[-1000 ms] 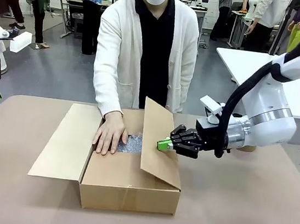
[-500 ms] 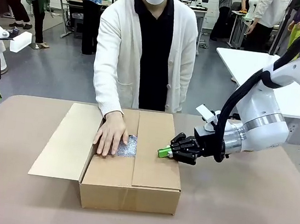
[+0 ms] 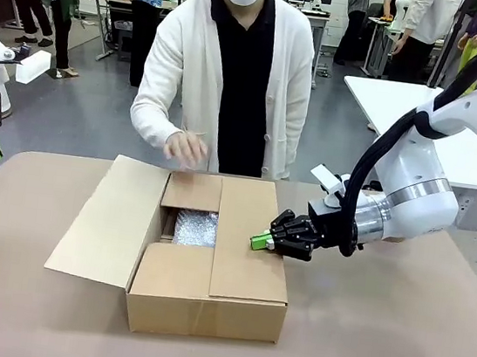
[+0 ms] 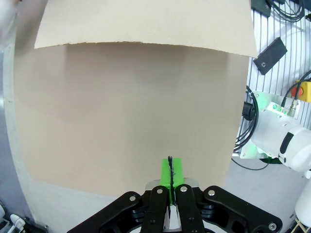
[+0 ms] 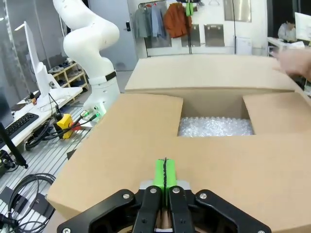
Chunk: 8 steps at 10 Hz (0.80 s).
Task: Wrap the clocks to prevent damage.
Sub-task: Push the right (or left) flap of the Package Box to close it, then push the left (or right) flap of the Package Box to close it.
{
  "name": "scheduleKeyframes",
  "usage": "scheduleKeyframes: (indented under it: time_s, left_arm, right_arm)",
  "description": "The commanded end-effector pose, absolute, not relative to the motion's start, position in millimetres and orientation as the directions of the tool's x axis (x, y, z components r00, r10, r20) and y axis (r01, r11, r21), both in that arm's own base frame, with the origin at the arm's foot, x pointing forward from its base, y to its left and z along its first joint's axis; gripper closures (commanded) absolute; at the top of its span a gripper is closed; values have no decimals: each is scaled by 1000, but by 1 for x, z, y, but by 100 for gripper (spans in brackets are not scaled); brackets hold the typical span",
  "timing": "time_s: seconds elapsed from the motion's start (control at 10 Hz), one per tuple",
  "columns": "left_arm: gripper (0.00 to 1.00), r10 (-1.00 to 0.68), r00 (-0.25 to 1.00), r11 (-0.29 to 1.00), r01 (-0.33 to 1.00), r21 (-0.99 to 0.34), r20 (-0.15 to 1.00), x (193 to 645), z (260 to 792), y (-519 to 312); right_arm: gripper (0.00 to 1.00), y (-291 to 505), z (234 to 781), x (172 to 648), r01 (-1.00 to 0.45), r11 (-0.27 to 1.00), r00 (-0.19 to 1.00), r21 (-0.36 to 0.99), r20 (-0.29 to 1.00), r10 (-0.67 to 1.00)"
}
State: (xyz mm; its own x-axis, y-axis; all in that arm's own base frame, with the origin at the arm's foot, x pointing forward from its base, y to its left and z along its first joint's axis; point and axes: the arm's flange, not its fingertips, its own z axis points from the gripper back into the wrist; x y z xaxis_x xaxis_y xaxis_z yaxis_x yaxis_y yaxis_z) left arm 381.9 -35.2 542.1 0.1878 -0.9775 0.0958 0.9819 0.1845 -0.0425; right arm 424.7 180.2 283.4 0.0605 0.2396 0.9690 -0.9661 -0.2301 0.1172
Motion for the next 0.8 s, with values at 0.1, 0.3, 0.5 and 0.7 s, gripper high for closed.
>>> scheduleKeyframes:
  time_s: [0.1,0.3,0.5,0.7]
  left_arm:
    - [100,-978,182,177,983,-50,104,382,544,-33]
    - [100,-978,182,177,983,-50,104,382,544,-33]
    - [100,-978,182,177,983,-50,104,382,544,-33]
    - [100,-978,182,177,983,-50,104,382,544,-33]
  right_arm:
    - [99,180,279,424,-967,-222,65,122,966,250]
    - [99,180,279,424,-967,-222,65,122,966,250]
    - [99,180,279,424,-967,-222,65,122,966,250]
    - [99,180,279,424,-967,-222,65,122,966,250]
